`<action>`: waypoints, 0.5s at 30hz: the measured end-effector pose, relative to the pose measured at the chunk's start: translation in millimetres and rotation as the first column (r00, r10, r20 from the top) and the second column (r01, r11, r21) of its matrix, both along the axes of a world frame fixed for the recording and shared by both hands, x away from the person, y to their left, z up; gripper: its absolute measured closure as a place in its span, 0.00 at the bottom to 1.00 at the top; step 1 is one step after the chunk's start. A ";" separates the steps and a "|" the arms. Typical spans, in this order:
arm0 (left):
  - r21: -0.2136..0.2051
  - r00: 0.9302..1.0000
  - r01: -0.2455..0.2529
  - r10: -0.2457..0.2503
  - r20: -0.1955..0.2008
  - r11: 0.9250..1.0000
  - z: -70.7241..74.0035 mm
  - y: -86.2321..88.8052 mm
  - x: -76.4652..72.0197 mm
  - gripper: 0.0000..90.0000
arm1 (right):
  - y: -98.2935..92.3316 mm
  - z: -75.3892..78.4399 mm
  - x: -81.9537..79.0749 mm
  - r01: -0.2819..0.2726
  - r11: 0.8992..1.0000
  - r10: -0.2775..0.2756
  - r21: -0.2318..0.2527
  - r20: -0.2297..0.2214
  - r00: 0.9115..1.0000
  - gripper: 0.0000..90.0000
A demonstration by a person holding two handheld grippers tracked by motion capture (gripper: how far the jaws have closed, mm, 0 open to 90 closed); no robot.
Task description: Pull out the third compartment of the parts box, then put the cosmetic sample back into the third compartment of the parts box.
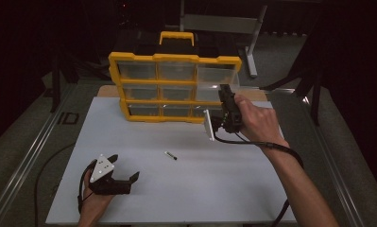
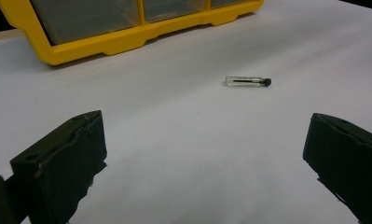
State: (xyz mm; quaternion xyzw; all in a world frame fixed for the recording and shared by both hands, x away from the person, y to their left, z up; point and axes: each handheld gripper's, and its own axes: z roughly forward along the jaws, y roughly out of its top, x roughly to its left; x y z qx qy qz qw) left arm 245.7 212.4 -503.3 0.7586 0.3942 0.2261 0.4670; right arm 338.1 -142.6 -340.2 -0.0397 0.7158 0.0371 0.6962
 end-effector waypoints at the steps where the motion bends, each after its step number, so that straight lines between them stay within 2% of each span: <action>1: 0.000 1.000 -0.001 0.001 -0.001 1.000 -0.2 0.0 0.3 0.00 | 0.4 -0.2 0.0 -0.007 1.000 0.007 0.013 0.001 1.000 0.71; 4: 0.002 1.000 0.000 0.000 -0.001 1.000 -0.4 0.3 0.4 0.00 | 1.2 -1.2 -0.8 -0.021 0.999 0.021 0.046 0.005 1.000 0.60; 10: 0.002 1.000 -0.001 0.001 -0.002 1.000 -0.3 0.5 0.6 0.00 | 2.7 -8.0 -2.8 -0.044 0.994 0.039 0.100 0.046 0.998 0.22; 12: 0.005 1.000 0.000 0.000 -0.003 1.000 -0.5 0.2 0.4 0.00 | 3.4 -11.0 -2.4 -0.035 0.995 0.030 0.095 0.049 0.998 0.17; 15: 0.003 1.000 -0.001 0.001 -0.001 1.000 -0.2 -0.1 0.6 0.00 | 3.6 -15.2 -1.8 -0.023 0.997 0.020 0.078 0.044 0.999 0.16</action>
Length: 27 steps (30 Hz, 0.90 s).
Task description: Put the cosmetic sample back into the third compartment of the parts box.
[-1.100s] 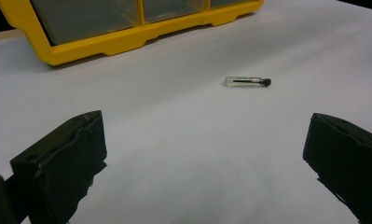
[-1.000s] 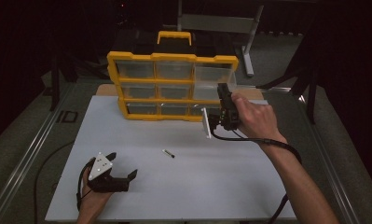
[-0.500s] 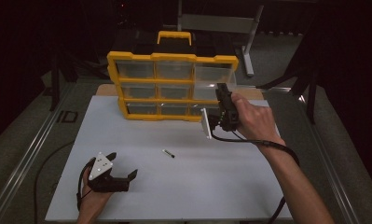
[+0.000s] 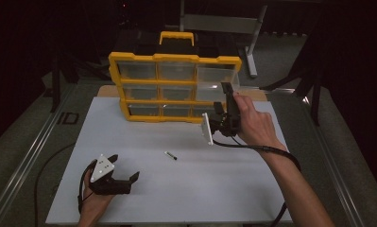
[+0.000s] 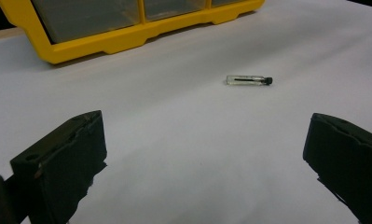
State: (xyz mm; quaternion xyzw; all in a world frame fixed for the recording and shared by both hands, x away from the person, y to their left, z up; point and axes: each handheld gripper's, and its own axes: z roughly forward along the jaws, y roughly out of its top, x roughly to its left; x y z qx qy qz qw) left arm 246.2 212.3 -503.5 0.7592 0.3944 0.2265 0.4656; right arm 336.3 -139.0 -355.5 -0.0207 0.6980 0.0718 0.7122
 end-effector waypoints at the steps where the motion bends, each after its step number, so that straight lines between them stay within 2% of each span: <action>1: 0.000 1.000 -0.001 0.001 0.000 1.000 0.0 0.0 0.1 0.00 | -0.1 -0.7 -0.7 0.003 1.000 -0.003 -0.007 0.001 1.000 0.16; 5: 0.008 1.000 -0.003 0.003 -0.006 1.000 -0.7 -0.1 0.2 0.00 | -1.3 -3.9 -2.5 -0.003 1.000 0.003 0.013 -0.003 1.000 0.15; 15: 0.006 1.000 -0.005 0.005 -0.005 1.000 -0.4 0.0 -0.2 0.00 | -1.8 -18.3 -8.9 -0.008 1.000 0.008 0.018 -0.016 1.000 0.14; 24: 0.006 1.000 -0.005 0.005 -0.005 1.000 -0.6 0.0 0.0 0.00 | -2.1 -39.8 -21.1 -0.019 0.999 0.021 0.045 -0.046 0.999 0.14; 27: 0.009 1.000 -0.003 0.003 -0.006 1.000 -0.7 -0.3 0.0 0.00 | -2.9 -47.9 -25.2 -0.023 0.997 0.027 0.070 -0.061 0.998 0.14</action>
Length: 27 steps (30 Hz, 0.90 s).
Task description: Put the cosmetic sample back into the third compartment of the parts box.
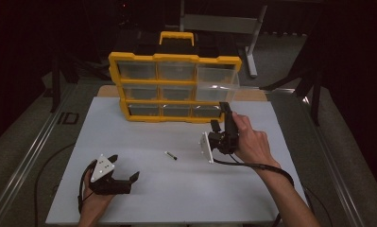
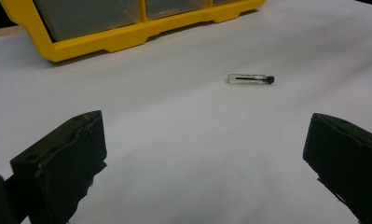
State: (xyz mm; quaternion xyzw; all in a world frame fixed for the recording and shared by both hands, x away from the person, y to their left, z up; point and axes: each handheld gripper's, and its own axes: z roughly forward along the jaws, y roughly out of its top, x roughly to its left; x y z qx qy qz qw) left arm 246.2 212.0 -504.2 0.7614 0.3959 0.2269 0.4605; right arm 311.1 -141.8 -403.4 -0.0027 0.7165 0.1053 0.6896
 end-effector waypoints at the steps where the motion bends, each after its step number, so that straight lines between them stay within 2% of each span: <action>1: 0.000 1.000 0.000 0.000 0.000 1.000 -0.1 -0.1 0.0 0.00 | -0.3 -2.3 -0.8 0.008 1.000 -0.008 0.002 -0.006 1.000 0.14; 6: -0.001 1.000 -0.001 0.001 -0.002 1.000 -0.4 0.0 0.4 0.00 | -3.6 -7.9 -4.8 0.006 0.999 -0.004 0.048 -0.040 0.999 0.14; 7: 0.000 1.000 -0.001 0.001 -0.002 1.000 -0.4 -0.1 0.4 0.00 | -5.3 -12.3 -8.0 0.005 0.997 -0.001 0.083 -0.057 0.998 0.14; 10: -0.001 1.000 -0.001 0.001 -0.001 1.000 -0.2 -0.1 0.1 0.00 | -7.6 -14.5 -11.8 0.006 0.990 0.006 0.141 -0.088 0.996 0.14; 11: -0.001 1.000 -0.001 0.001 -0.001 1.000 -0.2 -0.1 0.1 0.00 | -7.6 -14.5 -11.8 0.006 0.990 0.006 0.141 -0.088 0.996 0.14; 12: 0.001 1.000 -0.001 0.001 -0.003 1.000 -0.2 -0.2 0.1 0.00 | -8.8 -15.1 -13.0 0.003 0.986 0.014 0.168 -0.097 0.995 0.14; 13: 0.000 1.000 -0.002 0.002 -0.003 1.000 -0.3 -0.1 0.2 0.00 | -10.8 -18.5 -15.3 0.002 0.970 0.029 0.244 -0.124 0.992 0.15; 15: -0.011 1.000 -0.009 0.009 -0.006 1.000 -1.4 0.4 1.1 0.00 | -14.5 -23.2 -15.5 0.027 0.965 0.011 0.259 -0.144 0.989 0.14; 16: -0.007 1.000 -0.012 0.012 -0.010 1.000 -1.6 0.9 1.6 0.00 | -16.6 -24.8 -16.3 0.032 0.959 0.015 0.283 -0.160 0.987 0.15; 18: -0.012 1.000 -0.018 0.018 -0.011 1.000 -1.6 2.2 1.9 0.00 | -20.7 -27.4 -19.5 0.049 0.931 0.030 0.363 -0.211 0.977 0.14; 23: -0.018 0.999 -0.034 0.033 -0.010 0.999 -1.0 5.0 1.3 0.00 | -28.1 -38.9 -24.8 0.085 0.875 0.063 0.477 -0.286 0.956 0.14; 24: -0.027 0.999 -0.038 0.038 -0.011 0.999 -1.1 6.6 1.8 0.00 | -29.8 -40.0 -25.5 0.093 0.855 0.078 0.510 -0.305 0.949 0.14; 25: -0.033 0.999 -0.044 0.043 -0.015 0.999 -1.2 7.2 1.9 0.00 | -31.9 -41.9 -26.7 0.106 0.828 0.098 0.550 -0.328 0.940 0.14; 26: -0.037 0.999 -0.050 0.049 -0.015 0.998 -1.5 7.9 1.8 0.00 | -32.9 -43.9 -27.6 0.109 0.814 0.107 0.570 -0.332 0.937 0.14; 27: -0.041 0.999 -0.053 0.053 -0.014 0.998 -1.6 8.8 1.5 0.00 | -34.8 -46.2 -28.8 0.117 0.805 0.108 0.582 -0.338 0.935 0.14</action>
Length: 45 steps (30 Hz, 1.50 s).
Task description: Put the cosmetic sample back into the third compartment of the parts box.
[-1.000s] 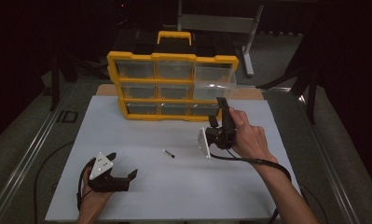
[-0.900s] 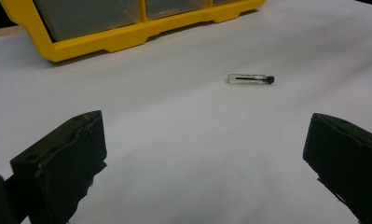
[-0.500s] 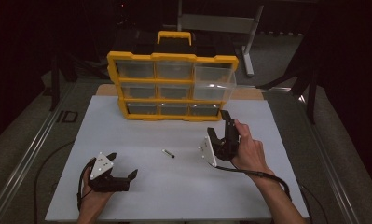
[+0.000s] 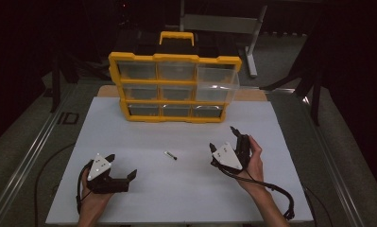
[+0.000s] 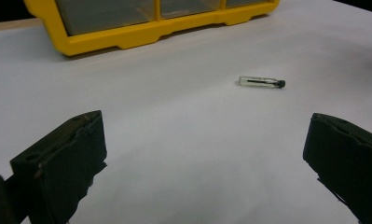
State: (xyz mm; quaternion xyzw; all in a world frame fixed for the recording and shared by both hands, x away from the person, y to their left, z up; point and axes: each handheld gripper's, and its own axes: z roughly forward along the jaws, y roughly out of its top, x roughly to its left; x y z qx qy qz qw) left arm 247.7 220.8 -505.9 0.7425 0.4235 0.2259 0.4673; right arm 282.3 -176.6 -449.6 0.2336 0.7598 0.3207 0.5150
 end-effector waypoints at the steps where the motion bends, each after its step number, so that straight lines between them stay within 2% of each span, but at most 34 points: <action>1: -0.003 1.000 -0.002 0.002 -0.004 1.000 0.0 1.1 0.0 0.00 | -1.8 -2.4 -0.8 0.006 1.000 -0.006 0.013 -0.005 1.000 0.14; 2: -0.007 1.000 -0.009 0.009 -0.006 1.000 -0.2 2.5 0.5 0.00 | -4.2 -3.8 -1.7 0.008 1.000 -0.007 0.031 -0.013 1.000 0.14; 3: -0.018 1.000 -0.017 0.017 -0.008 1.000 -0.7 3.3 0.7 0.00 | -8.9 -5.5 -1.9 0.003 0.996 0.001 0.088 -0.038 0.999 0.14; 6: -0.032 0.999 -0.032 0.032 -0.012 0.999 -1.6 5.9 0.7 0.00 | -19.5 -8.4 -2.6 0.018 0.984 -0.004 0.178 -0.077 0.997 0.14; 7: -0.034 0.999 -0.035 0.035 -0.014 0.999 -1.7 6.6 0.9 0.00 | -23.7 -9.4 -2.9 0.022 0.977 -0.005 0.210 -0.080 0.997 0.15; 11: -0.036 0.999 -0.046 0.045 -0.023 0.998 -2.5 7.3 2.3 0.00 | -38.3 -16.4 -1.3 0.038 0.947 0.009 0.319 -0.144 0.990 0.15; 13: -0.037 0.999 -0.047 0.046 -0.025 0.998 -2.7 7.5 2.8 0.00 | -44.3 -18.2 -1.4 0.033 0.935 0.024 0.354 -0.157 0.987 0.15; 14: -0.037 0.999 -0.047 0.046 -0.025 0.998 -2.7 7.5 2.8 0.00 | -44.3 -18.2 -1.4 0.033 0.935 0.024 0.354 -0.157 0.987 0.15; 15: -0.032 0.998 -0.050 0.049 -0.030 0.998 -3.2 7.2 3.5 0.00 | -46.5 -18.8 -1.4 0.028 0.928 0.037 0.372 -0.167 0.985 0.15; 16: -0.031 0.998 -0.048 0.047 -0.030 0.998 -3.3 7.0 3.5 0.00 | -51.4 -21.4 -1.8 0.017 0.909 0.066 0.417 -0.182 0.981 0.15; 19: -0.018 0.999 -0.045 0.044 -0.027 0.999 -2.5 6.5 3.3 0.00 | -55.6 -25.9 -5.6 -0.019 0.898 0.100 0.439 -0.162 0.982 0.14; 21: -0.024 0.999 -0.045 0.045 -0.027 0.999 -2.1 6.8 3.7 0.00 | -58.7 -26.9 -6.4 -0.026 0.894 0.112 0.448 -0.168 0.979 0.14; 22: -0.024 0.999 -0.045 0.044 -0.027 0.999 -1.8 6.9 3.5 0.00 | -61.1 -27.5 -7.3 -0.026 0.883 0.114 0.469 -0.160 0.981 0.13; 24: -0.021 0.999 -0.039 0.038 -0.034 0.999 -1.5 7.1 3.5 0.00 | -67.0 -29.8 -8.4 -0.028 0.851 0.132 0.524 -0.162 0.978 0.12; 25: -0.018 0.999 -0.034 0.033 -0.036 0.999 -1.1 6.7 3.8 0.00 | -69.6 -31.4 -8.8 -0.028 0.844 0.134 0.536 -0.160 0.978 0.12; 29: -0.005 0.999 -0.018 0.018 -0.029 1.000 7.5 4.6 5.7 0.00 | -78.4 -34.4 -11.3 -0.019 0.839 0.122 0.543 -0.154 0.981 0.12; 31: 0.000 1.000 -0.005 0.005 -0.015 1.000 14.4 3.2 7.7 0.00 | -83.6 -34.4 -13.2 -0.017 0.827 0.119 0.563 -0.146 0.982 0.12; 32: 0.001 1.000 -0.001 0.001 -0.010 1.000 17.3 2.3 8.7 0.00 | -85.6 -34.9 -13.7 -0.018 0.825 0.122 0.565 -0.146 0.982 0.12; 34: -0.003 1.000 0.012 -0.012 0.000 1.000 22.3 0.6 10.6 0.00 | -88.0 -37.3 -13.9 -0.006 0.834 0.110 0.552 -0.155 0.982 0.12; 37: 0.010 1.000 0.025 -0.025 0.012 1.000 29.2 -2.7 13.4 0.00 | -90.2 -39.6 -15.6 0.000 0.834 0.110 0.552 -0.167 0.980 0.12; 42: 0.037 0.997 0.071 -0.071 0.003 0.997 40.3 -6.0 20.5 0.00 | -92.9 -39.7 -16.1 0.008 0.820 0.108 0.573 -0.167 0.980 0.12; 45: 0.083 0.994 0.107 -0.107 -0.001 0.991 47.4 -9.1 25.3 0.00 | -92.6 -39.3 -17.7 0.007 0.817 0.107 0.576 -0.163 0.981 0.12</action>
